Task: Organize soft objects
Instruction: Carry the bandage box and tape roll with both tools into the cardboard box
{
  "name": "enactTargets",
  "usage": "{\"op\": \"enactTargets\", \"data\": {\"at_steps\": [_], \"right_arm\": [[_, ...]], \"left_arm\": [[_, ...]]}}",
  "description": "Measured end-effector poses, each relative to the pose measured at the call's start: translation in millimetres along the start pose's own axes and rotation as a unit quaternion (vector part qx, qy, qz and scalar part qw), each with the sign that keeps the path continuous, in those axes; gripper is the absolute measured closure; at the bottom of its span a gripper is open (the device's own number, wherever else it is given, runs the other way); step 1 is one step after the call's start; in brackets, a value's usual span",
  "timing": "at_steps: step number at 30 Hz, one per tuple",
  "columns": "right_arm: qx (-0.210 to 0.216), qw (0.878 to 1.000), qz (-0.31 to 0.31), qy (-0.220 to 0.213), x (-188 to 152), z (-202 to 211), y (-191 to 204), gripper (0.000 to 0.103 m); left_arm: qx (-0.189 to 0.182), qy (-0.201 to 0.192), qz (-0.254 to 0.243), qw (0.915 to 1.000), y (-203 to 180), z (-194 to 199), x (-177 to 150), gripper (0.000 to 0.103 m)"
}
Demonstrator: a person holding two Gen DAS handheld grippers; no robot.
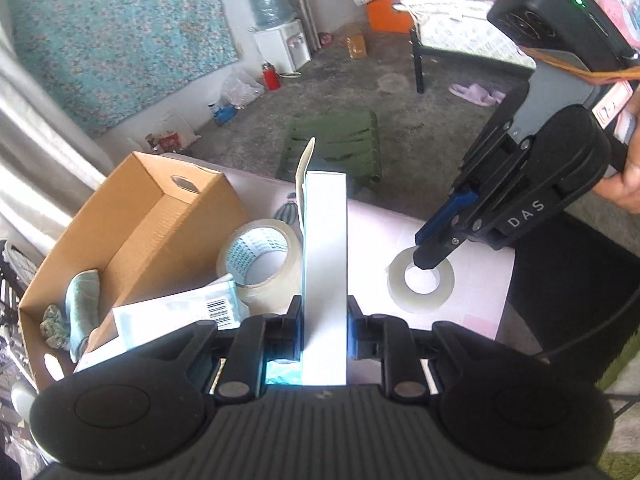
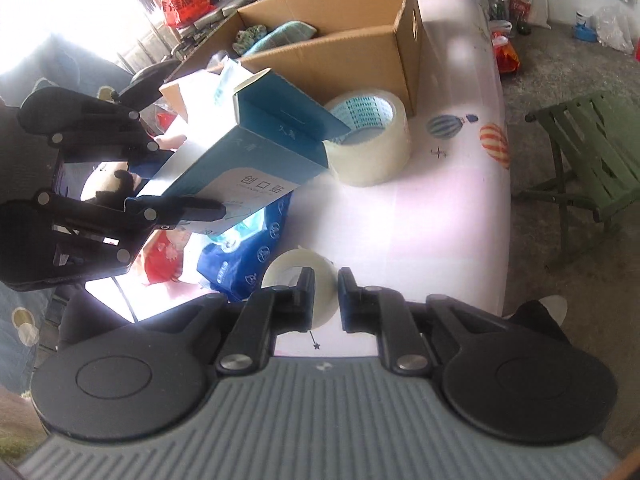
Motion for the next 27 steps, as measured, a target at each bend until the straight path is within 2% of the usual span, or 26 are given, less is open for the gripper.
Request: {"op": "enactTargets", "data": {"at_steps": [5, 9, 13, 16, 19, 21, 23, 27], "right_arm": [[0.008, 0.998, 0.037, -0.051, 34.8, 41.4, 24.1, 0.092], [0.019, 0.993, 0.073, -0.095, 80.0, 64.9, 41.9, 0.092], [0.037, 0.987, 0.099, -0.124, 136.9, 72.3, 55.6, 0.092], [0.049, 0.985, 0.106, -0.129, 188.8, 65.6, 61.7, 0.092], [0.073, 0.987, 0.092, -0.110, 239.3, 46.0, 60.2, 0.092], [0.081, 0.990, 0.080, -0.088, 271.7, 26.0, 58.4, 0.092], [0.086, 0.992, 0.065, -0.058, 305.7, -4.1, 56.3, 0.092], [0.085, 0.995, 0.044, 0.004, 346.4, -64.1, 48.9, 0.092]], "left_arm": [[0.028, -0.052, 0.078, 0.9952, 36.6, 42.8, -2.7, 0.082], [0.056, -0.085, 0.146, 0.9841, 81.8, 64.7, -3.2, 0.082], [0.064, -0.094, 0.215, 0.9700, 137.5, 64.9, 0.9, 0.082], [0.037, -0.088, 0.269, 0.9584, 185.1, 50.4, 1.1, 0.082], [-0.002, -0.071, 0.327, 0.9425, 234.2, 22.0, -1.4, 0.082], [-0.034, -0.062, 0.357, 0.9316, 264.1, -3.1, -6.0, 0.082], [-0.063, -0.045, 0.371, 0.9255, 284.7, -28.3, -5.2, 0.082], [-0.110, 0.007, 0.411, 0.9048, 315.5, -88.2, -14.9, 0.082]]}}
Point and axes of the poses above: each gripper's, at about its wrist camera, not at the fingertips, and z roughly against the way its jaws point, y to its left, x to its top, the point moved 3 cm from there along -z, roughly the way its jaws point, and after that the axes turned 12 degrees about y, right-handed, at the moved point
